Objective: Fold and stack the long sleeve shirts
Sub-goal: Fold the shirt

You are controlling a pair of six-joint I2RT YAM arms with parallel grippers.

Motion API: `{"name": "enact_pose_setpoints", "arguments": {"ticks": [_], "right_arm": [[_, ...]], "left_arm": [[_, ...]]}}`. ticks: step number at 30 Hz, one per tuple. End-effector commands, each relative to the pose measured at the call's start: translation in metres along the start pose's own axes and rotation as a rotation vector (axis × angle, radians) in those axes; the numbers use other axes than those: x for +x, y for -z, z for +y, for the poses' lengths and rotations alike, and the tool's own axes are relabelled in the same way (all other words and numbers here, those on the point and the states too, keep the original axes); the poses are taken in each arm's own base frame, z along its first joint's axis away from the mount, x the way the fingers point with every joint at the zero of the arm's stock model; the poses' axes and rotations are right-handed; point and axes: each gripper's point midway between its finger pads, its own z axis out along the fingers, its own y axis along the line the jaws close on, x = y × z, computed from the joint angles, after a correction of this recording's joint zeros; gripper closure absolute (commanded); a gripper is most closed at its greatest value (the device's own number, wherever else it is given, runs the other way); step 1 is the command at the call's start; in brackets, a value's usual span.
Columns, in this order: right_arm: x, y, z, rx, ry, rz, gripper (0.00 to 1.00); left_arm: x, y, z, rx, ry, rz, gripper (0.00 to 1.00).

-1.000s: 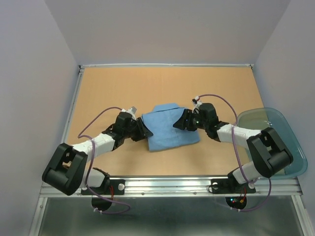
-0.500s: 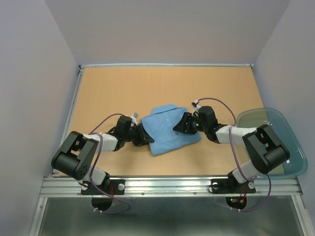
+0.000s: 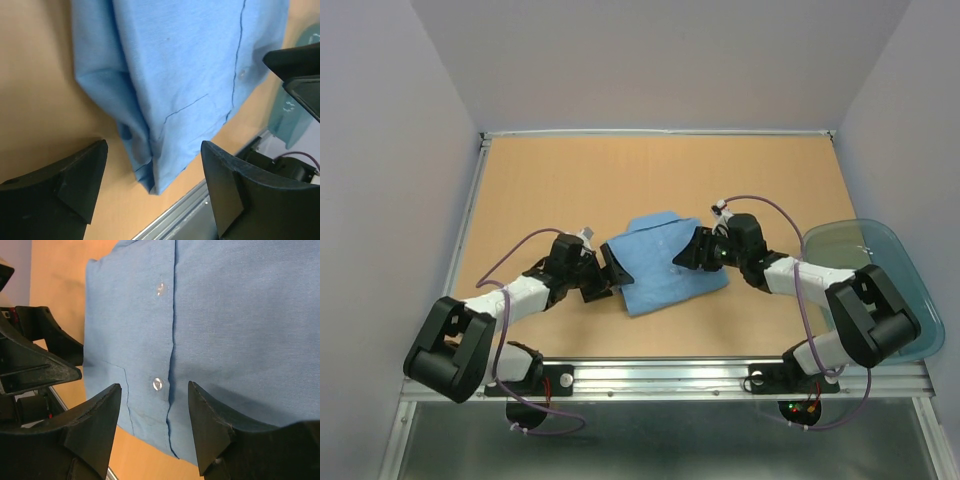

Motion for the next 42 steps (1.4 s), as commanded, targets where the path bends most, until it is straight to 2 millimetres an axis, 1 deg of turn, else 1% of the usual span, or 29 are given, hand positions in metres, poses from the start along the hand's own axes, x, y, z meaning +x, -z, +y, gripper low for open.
{"name": "enact_pose_setpoints", "arguments": {"ticks": [1, 2, 5, 9, 10, 12, 14, 17, 19, 21, 24, 26, 30, 31, 33, 36, 39, 40, 41, 42], "right_arm": [[-0.025, 0.002, 0.020, -0.033, 0.058, -0.055, 0.39], [-0.025, 0.002, 0.019, -0.028, 0.056, -0.053, 0.39], [-0.022, 0.001, 0.016, -0.022, 0.054, -0.048, 0.39], [-0.021, 0.001, 0.016, -0.023, 0.054, -0.045, 0.39], [-0.020, 0.000, 0.015, -0.022, 0.053, -0.042, 0.39], [-0.020, 0.001, 0.014, -0.017, 0.054, -0.044, 0.39], [-0.020, 0.000, 0.013, -0.016, 0.053, -0.043, 0.39], [-0.019, 0.000, 0.012, -0.013, 0.050, -0.040, 0.39], [-0.019, 0.000, 0.011, -0.011, 0.046, -0.038, 0.39], [-0.019, -0.001, 0.012, -0.012, 0.051, -0.039, 0.39], [-0.018, -0.002, 0.010, -0.008, 0.049, -0.037, 0.39], [-0.018, -0.002, 0.010, -0.007, 0.047, -0.036, 0.39], [-0.014, -0.006, 0.006, -0.013, 0.031, -0.035, 0.39], [-0.008, -0.006, 0.003, -0.009, 0.007, -0.030, 0.39], [-0.009, -0.009, 0.005, -0.033, -0.034, -0.051, 0.39], [0.006, -0.014, -0.003, -0.033, -0.080, -0.026, 0.39], [0.011, -0.019, -0.003, -0.046, -0.103, -0.032, 0.40], [0.011, -0.019, -0.004, -0.045, -0.115, -0.033, 0.40], [0.013, -0.020, -0.007, -0.038, -0.120, -0.034, 0.40], [0.012, -0.020, -0.007, -0.037, -0.119, -0.038, 0.40]], "left_arm": [[-0.016, 0.019, 0.009, -0.124, -0.036, -0.077, 0.07], [-0.015, 0.021, 0.012, -0.143, -0.031, -0.079, 0.06], [-0.022, 0.025, 0.007, -0.147, -0.030, -0.108, 0.06], [-0.034, 0.022, -0.006, -0.120, -0.034, -0.134, 0.18], [-0.038, 0.019, -0.012, -0.106, -0.032, -0.133, 0.21], [-0.039, 0.016, -0.015, -0.104, -0.031, -0.122, 0.21], [-0.043, 0.011, -0.025, -0.085, -0.048, -0.125, 0.24], [-0.045, 0.003, -0.027, -0.092, -0.058, -0.119, 0.26], [-0.041, -0.004, -0.021, -0.106, -0.049, -0.094, 0.26], [-0.037, -0.009, -0.021, -0.110, -0.047, -0.073, 0.27], [-0.031, -0.012, -0.024, -0.103, -0.051, -0.055, 0.29], [-0.029, -0.014, -0.028, -0.090, -0.054, -0.050, 0.33], [-0.023, -0.014, -0.043, -0.024, -0.061, -0.033, 0.43], [-0.020, -0.014, -0.048, 0.005, -0.049, -0.024, 0.47], [-0.018, -0.013, -0.060, 0.069, -0.047, -0.011, 0.48], [-0.012, -0.012, -0.060, 0.094, -0.008, 0.002, 0.51], [-0.005, -0.014, -0.055, 0.103, 0.028, 0.010, 0.61], [-0.004, -0.015, -0.055, 0.118, 0.034, 0.014, 0.67], [0.002, -0.016, -0.048, 0.105, 0.058, 0.025, 0.70], [0.005, -0.017, -0.044, 0.102, 0.071, 0.033, 0.72]]}}
